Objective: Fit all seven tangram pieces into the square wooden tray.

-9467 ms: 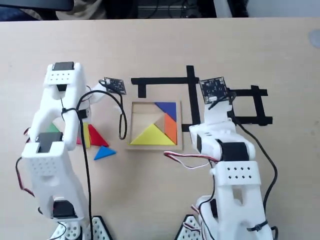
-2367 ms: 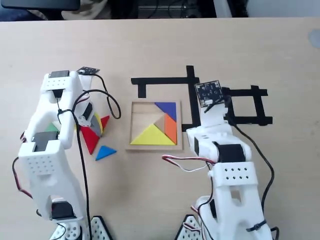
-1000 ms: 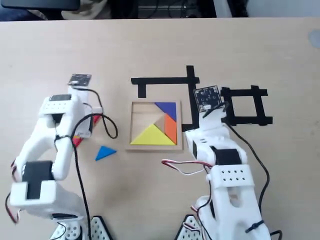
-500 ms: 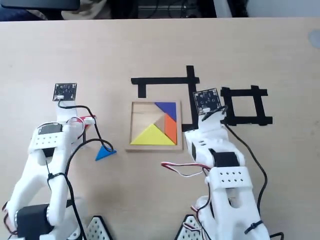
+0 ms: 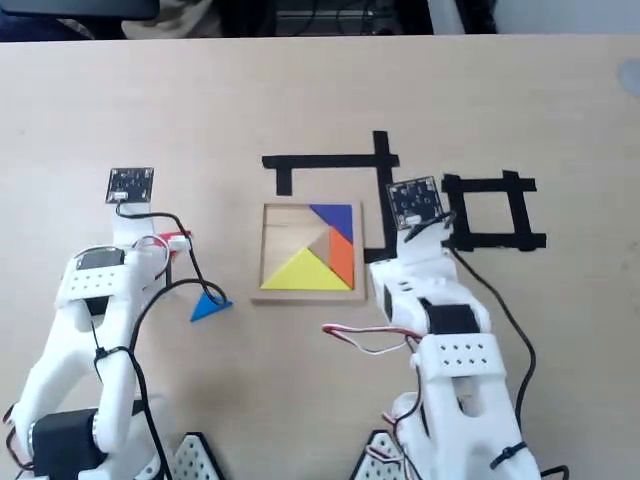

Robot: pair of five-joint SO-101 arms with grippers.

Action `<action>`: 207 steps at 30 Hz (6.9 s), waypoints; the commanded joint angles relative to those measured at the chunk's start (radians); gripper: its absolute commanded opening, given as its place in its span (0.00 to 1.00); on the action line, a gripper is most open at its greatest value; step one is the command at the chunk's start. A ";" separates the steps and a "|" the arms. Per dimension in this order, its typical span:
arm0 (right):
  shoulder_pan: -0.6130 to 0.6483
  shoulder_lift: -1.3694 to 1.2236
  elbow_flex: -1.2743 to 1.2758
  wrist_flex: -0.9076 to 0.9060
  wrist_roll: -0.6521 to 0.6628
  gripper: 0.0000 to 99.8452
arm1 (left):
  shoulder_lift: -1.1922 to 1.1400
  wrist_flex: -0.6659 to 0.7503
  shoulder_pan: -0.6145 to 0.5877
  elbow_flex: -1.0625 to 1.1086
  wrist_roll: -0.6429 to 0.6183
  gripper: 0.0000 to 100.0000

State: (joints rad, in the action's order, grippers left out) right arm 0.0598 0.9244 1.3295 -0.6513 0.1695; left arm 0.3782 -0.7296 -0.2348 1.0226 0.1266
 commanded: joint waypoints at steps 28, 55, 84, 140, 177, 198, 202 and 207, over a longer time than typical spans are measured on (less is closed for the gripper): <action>0.009 0.019 -0.021 0.015 -0.009 0.12 | 0.272 -0.100 -0.058 0.035 -0.060 0.03; 0.011 0.019 -0.022 0.014 -0.011 0.12 | 0.460 -0.101 0.012 0.136 -0.055 0.03; 0.060 0.019 -0.015 0.011 -0.005 0.12 | 0.462 -0.229 -0.159 0.016 -0.207 0.12; 0.431 0.013 -0.173 -0.109 -0.003 0.18 | 0.434 -0.342 -0.406 -0.162 0.414 0.19; 0.428 0.013 -0.082 -0.018 0.005 0.18 | -0.684 -0.407 -0.332 -0.924 1.109 0.30; 0.428 0.013 -0.082 -0.017 0.005 0.18 | -0.921 -0.439 -0.328 -1.138 1.152 0.31; 0.428 0.013 -0.082 -0.017 0.005 0.18 | -0.957 -0.443 -0.332 -1.147 1.158 0.31; 0.428 0.013 -0.082 -0.017 0.005 0.18 | -1.048 -0.532 -0.338 -1.244 1.180 0.31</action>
State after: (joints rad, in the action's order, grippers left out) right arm 0.4741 0.9260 1.2528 -0.6882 0.1788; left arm -0.6191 -1.2144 -0.5723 -0.1757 1.2912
